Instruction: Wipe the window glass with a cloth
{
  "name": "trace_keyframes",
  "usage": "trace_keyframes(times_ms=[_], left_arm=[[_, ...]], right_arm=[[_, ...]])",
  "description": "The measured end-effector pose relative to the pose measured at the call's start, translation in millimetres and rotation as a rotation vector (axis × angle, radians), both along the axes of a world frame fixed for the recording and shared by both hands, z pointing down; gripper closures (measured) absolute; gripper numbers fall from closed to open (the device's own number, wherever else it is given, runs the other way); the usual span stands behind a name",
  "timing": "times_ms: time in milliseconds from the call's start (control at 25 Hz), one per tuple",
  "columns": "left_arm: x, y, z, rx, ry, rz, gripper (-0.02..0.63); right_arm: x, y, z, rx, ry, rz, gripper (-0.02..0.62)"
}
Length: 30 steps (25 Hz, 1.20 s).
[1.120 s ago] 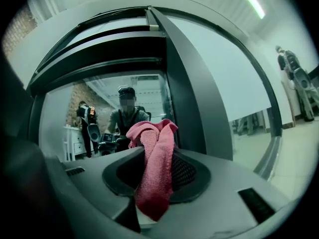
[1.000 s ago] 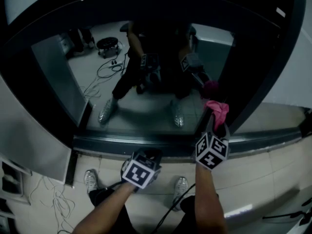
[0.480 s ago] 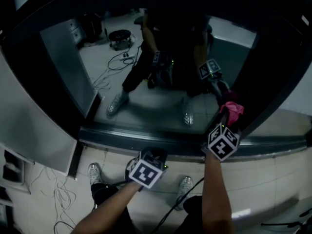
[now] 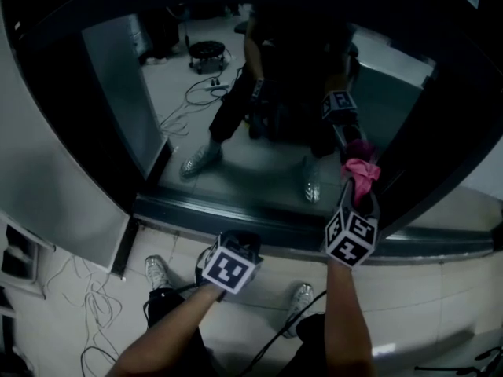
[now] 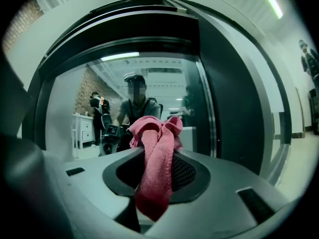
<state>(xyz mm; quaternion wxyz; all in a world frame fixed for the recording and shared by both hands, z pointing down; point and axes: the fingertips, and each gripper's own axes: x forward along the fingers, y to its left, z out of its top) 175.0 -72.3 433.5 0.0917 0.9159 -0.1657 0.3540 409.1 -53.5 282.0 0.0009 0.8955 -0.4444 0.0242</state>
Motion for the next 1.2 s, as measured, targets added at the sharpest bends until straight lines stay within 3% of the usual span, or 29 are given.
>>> trace_keyframes(times_ms=[440, 720, 960, 1200], left_arm=[[-57.2, -39.8, -7.6, 0.008, 0.023, -0.079, 0.601], [-91.4, -58.9, -4.7, 0.003, 0.044, -0.147, 0.601], [-108.6, -73.4, 1.0, -0.016, 0.065, -0.189, 0.601], [-113.3, -74.1, 13.5, -0.034, 0.062, -0.2, 0.601]], right_arm=[[-81.2, -54.2, -9.7, -0.016, 0.044, -0.107, 0.476], [-150.3, -95.0, -11.2, -0.079, 0.151, -0.241, 0.477], [-173.4, -111.6, -10.6, -0.111, 0.213, -0.278, 0.477], [-216.9, -131.9, 3.8, -0.206, 0.328, -0.447, 0.477]])
